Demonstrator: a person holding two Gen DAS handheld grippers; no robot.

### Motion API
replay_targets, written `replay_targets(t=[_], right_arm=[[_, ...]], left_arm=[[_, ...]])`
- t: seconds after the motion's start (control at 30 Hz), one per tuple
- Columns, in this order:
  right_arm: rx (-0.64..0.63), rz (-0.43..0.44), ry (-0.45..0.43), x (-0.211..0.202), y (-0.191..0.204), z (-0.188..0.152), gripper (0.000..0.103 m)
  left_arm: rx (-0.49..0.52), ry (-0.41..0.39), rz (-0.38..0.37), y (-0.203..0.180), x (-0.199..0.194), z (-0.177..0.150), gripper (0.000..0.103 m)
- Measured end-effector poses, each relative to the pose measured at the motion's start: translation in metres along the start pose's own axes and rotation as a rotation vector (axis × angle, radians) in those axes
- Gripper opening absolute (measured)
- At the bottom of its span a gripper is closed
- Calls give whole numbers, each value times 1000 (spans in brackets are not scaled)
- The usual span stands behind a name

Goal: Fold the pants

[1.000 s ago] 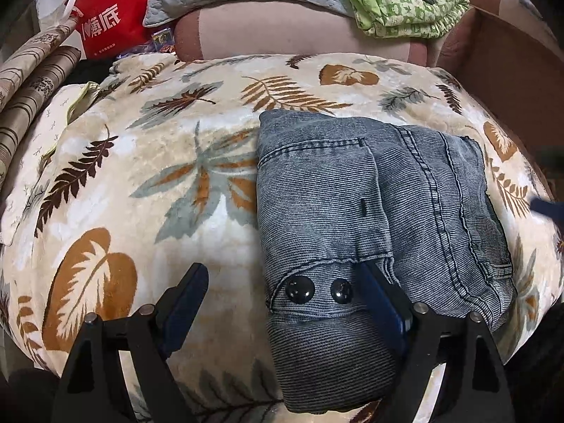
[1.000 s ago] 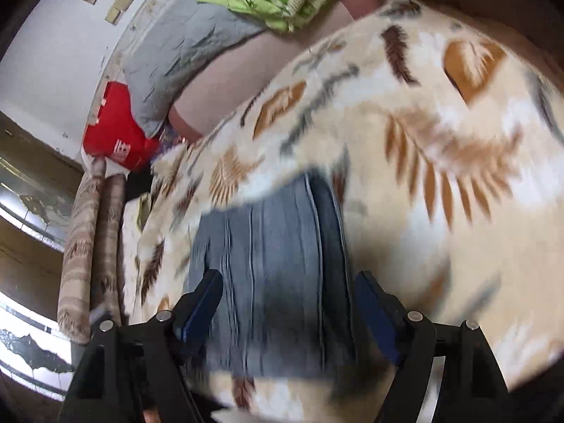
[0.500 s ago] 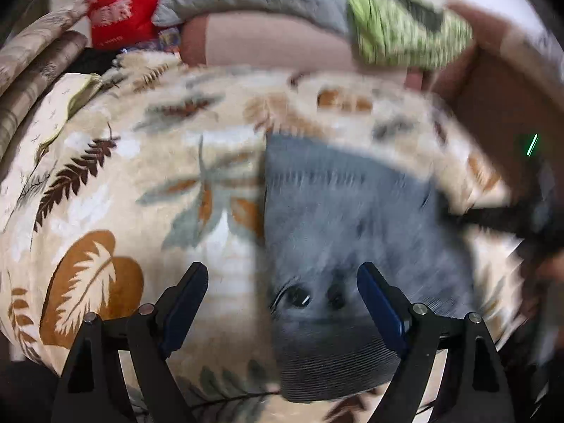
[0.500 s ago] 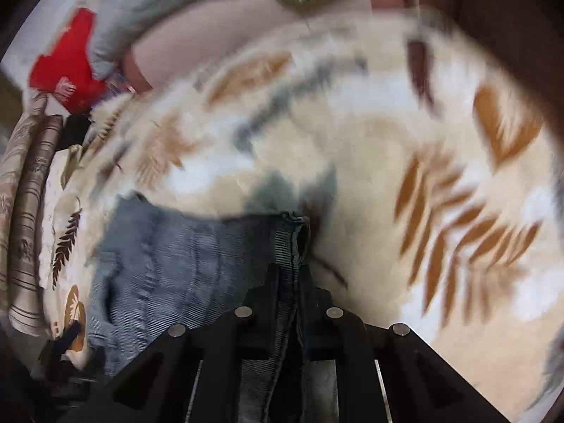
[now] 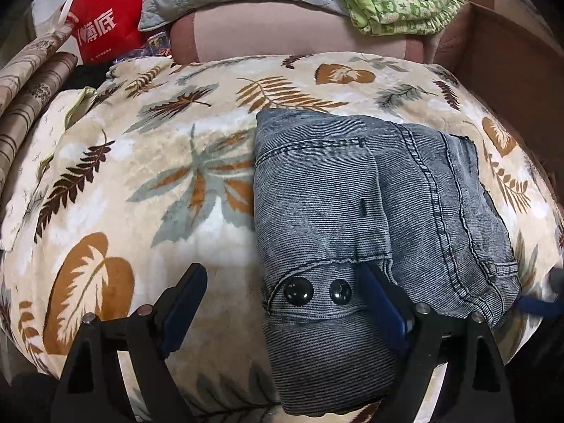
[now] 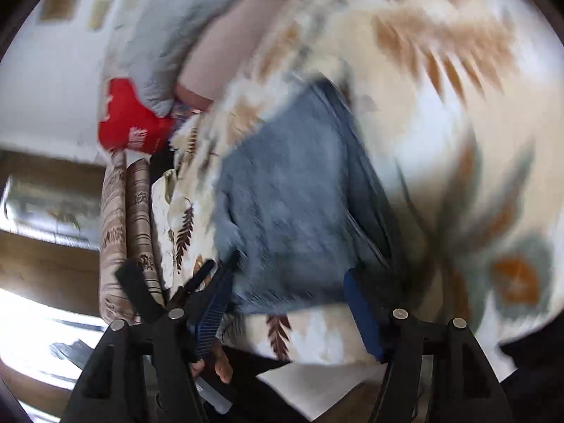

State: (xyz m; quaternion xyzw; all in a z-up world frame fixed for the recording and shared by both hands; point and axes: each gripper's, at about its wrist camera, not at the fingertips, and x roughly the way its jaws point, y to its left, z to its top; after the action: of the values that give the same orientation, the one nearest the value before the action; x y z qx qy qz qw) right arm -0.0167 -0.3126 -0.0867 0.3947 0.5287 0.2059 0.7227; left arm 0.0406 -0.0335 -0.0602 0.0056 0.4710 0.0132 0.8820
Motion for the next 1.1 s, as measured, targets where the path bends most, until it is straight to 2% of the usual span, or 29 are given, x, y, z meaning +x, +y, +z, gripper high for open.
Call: replay_targets(t=[0.17,0.23,0.3,0.33,0.37,0.47,0.57,0.7,0.8,0.87,0.9,0.93,0.97,1.0,1.03,1.07,1.1], right_arm=[[80,47,-29,6,-15,1,68],[40,17,-32,11,-8,5,68],[81,4,-14,20,-14,7,63],[90,8,-23,20,-15,7,58],[79,0,-30,17,-13,8,46],[19,-77,-30,16,-5,7,21],[2,-111,-13,18,-7,11,13],[-212,-238,-60,1,34,2,11],[-328,-299,-103,-11,60,-4,10],[-333,-340,-88,-3,52,-4,10],[-315,-361,-57,9,39,-4,10],[-283,-368,-31,19,26,-5,10],[-237,-336,-30,25,14,-5,12],[-227,-314,-47,22,13,-5,13],[-224,-303,-45,19,14,-5,17],[-228,-295,-42,14,16,-5,25],[-231,-283,-50,7,18,-6,31]], left_arm=[[-4,-10,-12,3,-3,-2,89],[-17,-10,-17,4,-2,-3,91],[-20,-15,-18,5,-2,-3,91],[-19,-17,-23,6,-1,-4,91],[-21,-16,-28,7,-1,-4,92],[-33,-9,-27,9,2,-3,96],[-28,-11,-32,9,1,-2,96],[-43,-6,-53,15,-17,5,96],[-76,-100,-72,20,-45,9,96],[-66,-99,-72,14,-46,8,96],[-29,-66,-61,7,-36,5,96],[69,16,2,-8,-13,-3,96],[99,5,23,-10,-6,-8,97],[73,-46,6,-5,-7,-10,98],[42,-23,-19,1,-8,-8,98],[-32,31,-73,12,-9,-1,98],[-74,41,-121,20,-12,5,98]])
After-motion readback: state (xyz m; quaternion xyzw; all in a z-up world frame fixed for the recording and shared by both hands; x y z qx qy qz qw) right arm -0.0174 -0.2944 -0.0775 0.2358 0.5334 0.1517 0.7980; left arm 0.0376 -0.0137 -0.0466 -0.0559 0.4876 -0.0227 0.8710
